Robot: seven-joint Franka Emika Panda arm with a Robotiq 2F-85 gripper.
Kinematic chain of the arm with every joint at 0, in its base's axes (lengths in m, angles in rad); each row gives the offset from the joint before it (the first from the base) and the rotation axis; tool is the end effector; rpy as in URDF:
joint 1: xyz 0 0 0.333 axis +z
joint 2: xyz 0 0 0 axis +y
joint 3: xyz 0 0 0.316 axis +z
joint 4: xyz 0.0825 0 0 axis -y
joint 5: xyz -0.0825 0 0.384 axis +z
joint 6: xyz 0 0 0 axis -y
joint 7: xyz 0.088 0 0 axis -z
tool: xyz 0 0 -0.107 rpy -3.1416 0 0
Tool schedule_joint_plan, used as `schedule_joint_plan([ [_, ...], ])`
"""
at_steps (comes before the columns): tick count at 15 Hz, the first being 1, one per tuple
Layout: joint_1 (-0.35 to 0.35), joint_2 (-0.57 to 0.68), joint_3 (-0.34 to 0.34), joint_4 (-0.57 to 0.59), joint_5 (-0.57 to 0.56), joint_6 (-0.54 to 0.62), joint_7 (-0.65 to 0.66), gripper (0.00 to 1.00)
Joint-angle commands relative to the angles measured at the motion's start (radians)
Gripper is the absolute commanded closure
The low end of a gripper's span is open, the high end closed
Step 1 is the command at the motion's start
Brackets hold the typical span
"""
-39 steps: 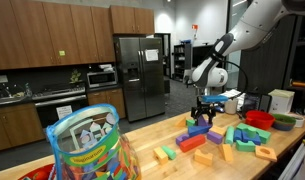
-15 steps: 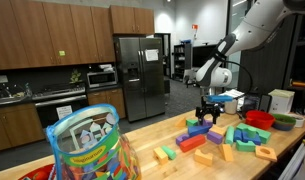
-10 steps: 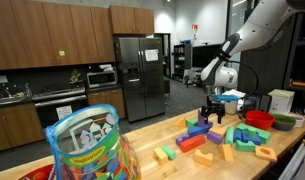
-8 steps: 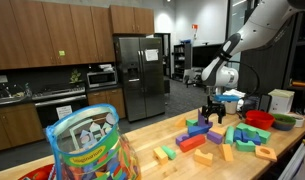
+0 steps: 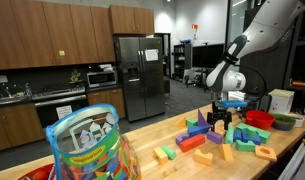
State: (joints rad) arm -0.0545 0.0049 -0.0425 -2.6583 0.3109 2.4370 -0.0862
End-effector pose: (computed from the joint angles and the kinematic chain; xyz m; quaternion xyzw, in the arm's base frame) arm 0.3941 -0.0377 0.2217 -0.9809 0.1338 0.1031 0.0961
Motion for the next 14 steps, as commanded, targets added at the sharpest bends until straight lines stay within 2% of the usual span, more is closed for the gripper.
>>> schedule_joint_plan([
  [1,0.016,-0.029,0.011,-0.033,-0.041,0.034,0.019,0.0],
  [7,0.043,0.047,0.031,0.027,-0.132,0.05,0.117,0.0],
  [14,0.043,0.111,0.032,0.07,-0.12,0.037,0.105,0.0],
])
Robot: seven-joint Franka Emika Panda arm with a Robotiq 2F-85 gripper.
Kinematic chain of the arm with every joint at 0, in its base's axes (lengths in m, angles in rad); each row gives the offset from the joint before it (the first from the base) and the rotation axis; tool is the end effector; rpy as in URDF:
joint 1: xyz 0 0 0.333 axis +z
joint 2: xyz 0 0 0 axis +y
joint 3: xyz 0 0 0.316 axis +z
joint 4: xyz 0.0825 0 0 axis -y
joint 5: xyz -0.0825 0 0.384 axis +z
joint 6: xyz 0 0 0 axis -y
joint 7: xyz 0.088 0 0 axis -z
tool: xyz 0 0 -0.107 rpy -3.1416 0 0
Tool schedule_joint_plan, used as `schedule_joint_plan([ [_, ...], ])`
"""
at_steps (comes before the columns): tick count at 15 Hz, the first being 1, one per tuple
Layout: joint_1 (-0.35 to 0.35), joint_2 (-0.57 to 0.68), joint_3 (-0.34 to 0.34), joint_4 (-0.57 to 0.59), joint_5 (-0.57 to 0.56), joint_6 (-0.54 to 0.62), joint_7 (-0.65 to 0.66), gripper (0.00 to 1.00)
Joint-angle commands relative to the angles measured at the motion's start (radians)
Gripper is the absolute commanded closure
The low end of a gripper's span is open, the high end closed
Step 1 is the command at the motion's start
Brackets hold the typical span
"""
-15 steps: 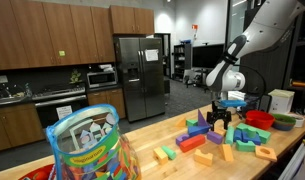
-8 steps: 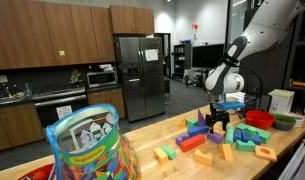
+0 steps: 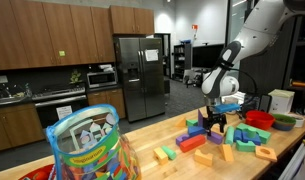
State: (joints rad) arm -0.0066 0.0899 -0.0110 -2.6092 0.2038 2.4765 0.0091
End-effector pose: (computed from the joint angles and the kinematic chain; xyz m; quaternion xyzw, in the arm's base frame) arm 0.4116 -0.0080 0.2048 -0.9874 0.0997 0.1102 0.0535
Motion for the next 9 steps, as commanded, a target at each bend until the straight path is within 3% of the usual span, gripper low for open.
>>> schedule_joint_plan([
  [1,-0.004,0.034,0.002,0.024,-0.014,0.003,0.01,0.0],
  [9,0.025,0.078,0.002,0.038,-0.105,0.054,0.122,0.0],
])
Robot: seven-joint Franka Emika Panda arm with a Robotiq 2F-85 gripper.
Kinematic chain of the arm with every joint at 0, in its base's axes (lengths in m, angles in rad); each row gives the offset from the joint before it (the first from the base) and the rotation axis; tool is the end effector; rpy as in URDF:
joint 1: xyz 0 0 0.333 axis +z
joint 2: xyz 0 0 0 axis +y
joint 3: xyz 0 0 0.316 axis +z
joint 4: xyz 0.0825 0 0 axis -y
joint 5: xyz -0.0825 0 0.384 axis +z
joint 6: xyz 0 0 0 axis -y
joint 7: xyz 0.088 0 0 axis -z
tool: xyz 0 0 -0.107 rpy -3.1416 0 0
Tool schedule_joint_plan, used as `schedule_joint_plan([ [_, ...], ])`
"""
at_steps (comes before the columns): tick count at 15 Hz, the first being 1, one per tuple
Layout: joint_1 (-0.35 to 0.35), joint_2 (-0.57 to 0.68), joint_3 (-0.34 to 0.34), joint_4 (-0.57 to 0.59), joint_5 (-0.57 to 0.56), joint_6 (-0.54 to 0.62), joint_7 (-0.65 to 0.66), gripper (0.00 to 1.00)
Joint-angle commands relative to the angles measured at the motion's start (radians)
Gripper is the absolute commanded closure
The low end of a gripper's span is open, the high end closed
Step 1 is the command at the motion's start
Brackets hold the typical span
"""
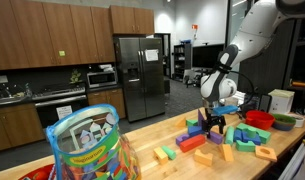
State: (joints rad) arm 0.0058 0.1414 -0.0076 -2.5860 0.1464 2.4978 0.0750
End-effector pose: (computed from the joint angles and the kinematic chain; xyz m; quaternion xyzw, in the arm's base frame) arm 0.4176 -0.0018 0.1916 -0.9876 0.1012 0.1155 0.0322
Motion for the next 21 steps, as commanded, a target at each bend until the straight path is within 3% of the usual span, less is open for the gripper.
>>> schedule_joint_plan([
  [1,0.017,0.025,-0.002,0.014,-0.063,0.042,0.075,0.0],
  [4,0.029,-0.008,-0.006,-0.002,-0.116,0.107,0.132,0.0],
  [9,0.036,-0.048,-0.002,-0.014,-0.114,0.18,0.149,0.0],
  [11,0.03,-0.053,0.008,-0.01,-0.073,0.162,0.123,0.0],
  [18,0.03,-0.026,0.008,0.006,-0.085,0.168,0.124,0.0],
  [21,0.029,-0.069,0.007,-0.025,-0.079,0.191,0.13,0.0],
])
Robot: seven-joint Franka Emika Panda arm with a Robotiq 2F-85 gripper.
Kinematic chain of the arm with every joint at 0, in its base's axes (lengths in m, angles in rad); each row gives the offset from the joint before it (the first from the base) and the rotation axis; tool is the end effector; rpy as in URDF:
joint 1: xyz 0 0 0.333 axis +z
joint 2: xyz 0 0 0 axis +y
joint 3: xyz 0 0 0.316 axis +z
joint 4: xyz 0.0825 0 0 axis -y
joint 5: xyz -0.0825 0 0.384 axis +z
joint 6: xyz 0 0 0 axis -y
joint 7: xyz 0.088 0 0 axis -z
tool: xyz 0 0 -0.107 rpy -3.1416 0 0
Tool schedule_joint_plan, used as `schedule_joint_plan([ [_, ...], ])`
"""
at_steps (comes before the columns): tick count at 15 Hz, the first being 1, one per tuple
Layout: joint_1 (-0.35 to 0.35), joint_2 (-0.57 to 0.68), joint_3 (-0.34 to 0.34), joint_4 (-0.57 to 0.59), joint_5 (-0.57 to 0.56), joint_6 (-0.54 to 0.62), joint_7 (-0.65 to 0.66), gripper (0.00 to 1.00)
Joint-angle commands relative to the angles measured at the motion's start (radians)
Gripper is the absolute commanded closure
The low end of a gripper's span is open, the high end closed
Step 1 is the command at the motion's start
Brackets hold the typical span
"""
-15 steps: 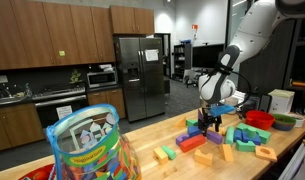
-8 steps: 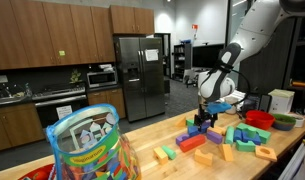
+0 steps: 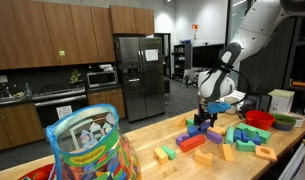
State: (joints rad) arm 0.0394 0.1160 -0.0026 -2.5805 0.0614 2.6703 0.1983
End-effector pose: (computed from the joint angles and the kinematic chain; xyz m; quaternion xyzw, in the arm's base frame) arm 0.4432 0.0145 0.2170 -0.9940 0.1081 0.0146 0.0118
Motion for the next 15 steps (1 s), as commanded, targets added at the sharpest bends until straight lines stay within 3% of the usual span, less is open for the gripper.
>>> schedule_joint_plan([
  [1,-0.005,-0.057,0.003,-0.046,0.014,0.032,0.005,0.0],
  [6,0.005,-0.163,0.028,-0.176,0.109,0.152,0.026,0.0],
  [10,0.044,-0.188,0.076,-0.258,0.297,0.236,0.009,0.0],
  [11,0.053,-0.135,0.082,-0.206,0.317,0.234,0.021,0.0],
  [15,0.078,-0.124,0.106,-0.206,0.403,0.246,0.021,0.0],
])
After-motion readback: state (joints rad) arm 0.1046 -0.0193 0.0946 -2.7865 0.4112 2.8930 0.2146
